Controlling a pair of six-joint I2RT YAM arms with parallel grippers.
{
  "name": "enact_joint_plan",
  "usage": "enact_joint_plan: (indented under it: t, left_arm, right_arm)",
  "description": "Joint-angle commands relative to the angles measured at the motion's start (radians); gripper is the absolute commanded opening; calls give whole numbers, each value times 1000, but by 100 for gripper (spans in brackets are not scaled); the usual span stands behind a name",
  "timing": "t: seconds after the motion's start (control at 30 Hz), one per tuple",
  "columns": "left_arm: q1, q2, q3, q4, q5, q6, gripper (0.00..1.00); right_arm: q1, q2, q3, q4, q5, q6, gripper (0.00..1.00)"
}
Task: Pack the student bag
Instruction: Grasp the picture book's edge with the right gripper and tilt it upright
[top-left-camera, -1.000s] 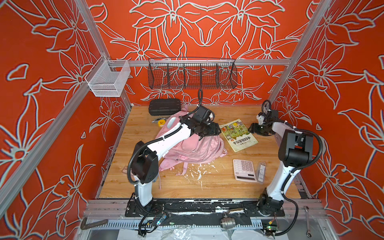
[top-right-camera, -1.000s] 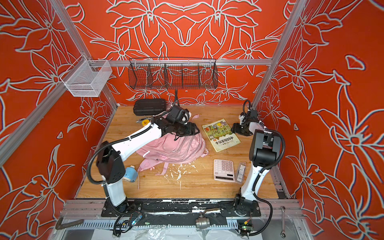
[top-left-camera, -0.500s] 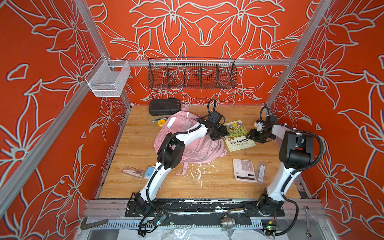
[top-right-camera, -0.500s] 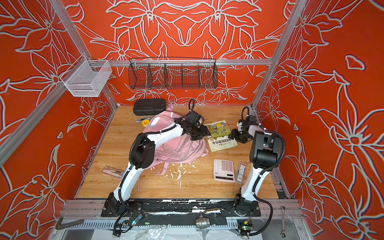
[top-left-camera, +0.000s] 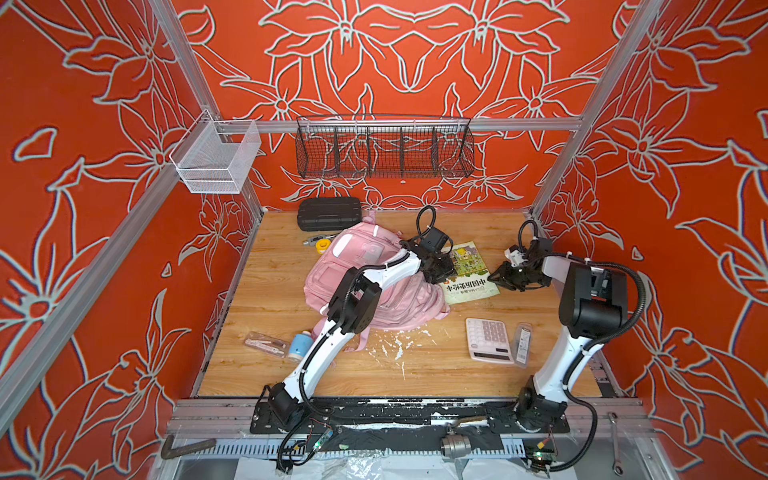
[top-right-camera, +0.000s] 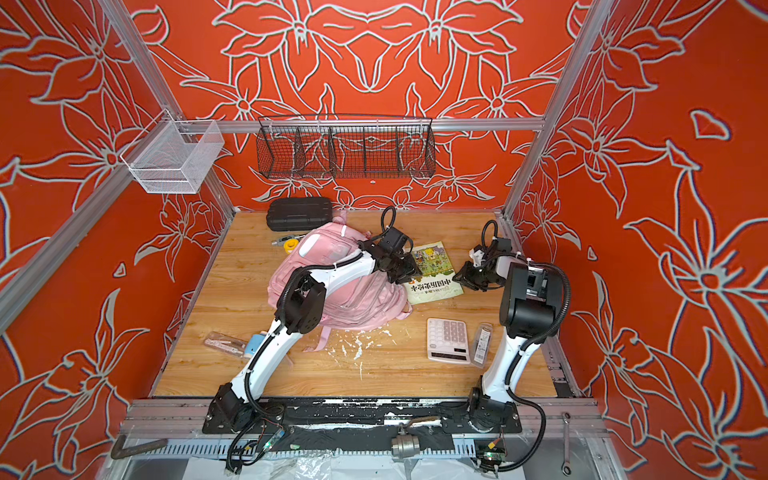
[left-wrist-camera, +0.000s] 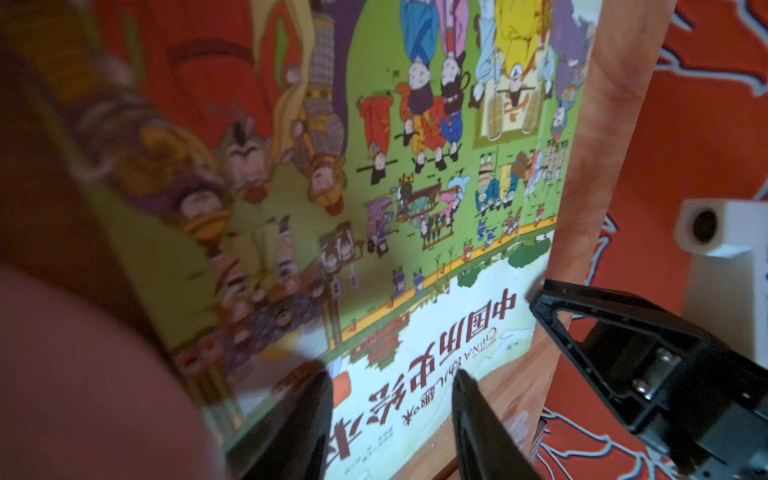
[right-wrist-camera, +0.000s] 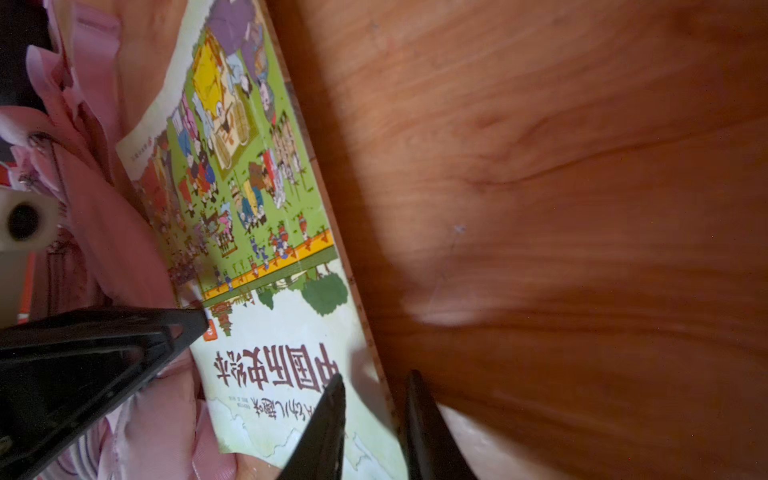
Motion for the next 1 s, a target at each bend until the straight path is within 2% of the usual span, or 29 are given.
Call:
enact_joint_plan:
  t: [0.0,0.13,0.17,0.23,0.37,0.43,0.67,0.73,0.83,0.97]
  left_arm:
    - [-5,41,-34,-65,8,-23,40]
    - [-1,42,-38,-60,21,-20,35]
    - [-1,41,-39,-64,20,-18,35]
    - [3,45,-39,-66,28,-18,34]
    - [11,62,-43,-64,50,-28,31]
    - [11,63,-44,-62,51,-26,31]
    - [12,41,-17,-48,66,3,30]
    - [10,9,-5,-39,70,30,36]
    - [0,-83,7,-29,50,115,59]
    - [-10,-265,-10,-38,2,281,71]
  right_arm:
    - [5,-39,-35,83,-149,63,18]
    - [5,-60,-37,90,-185,74,13]
    - [5,-66,-35,83,-192,66,14]
    - [5,-71,-40,68,-208,46,24]
    - [5,-43,-38,23,-216,18,26]
    - [9,-15,-30,0,-234,8,24]
    - [30,-54,6,-53,-152,-39,2]
    - [41,-95,35,-102,-78,-68,0]
    - [63,-192,65,-144,15,-107,0]
    - [97,-338,99,-185,87,-165,0]
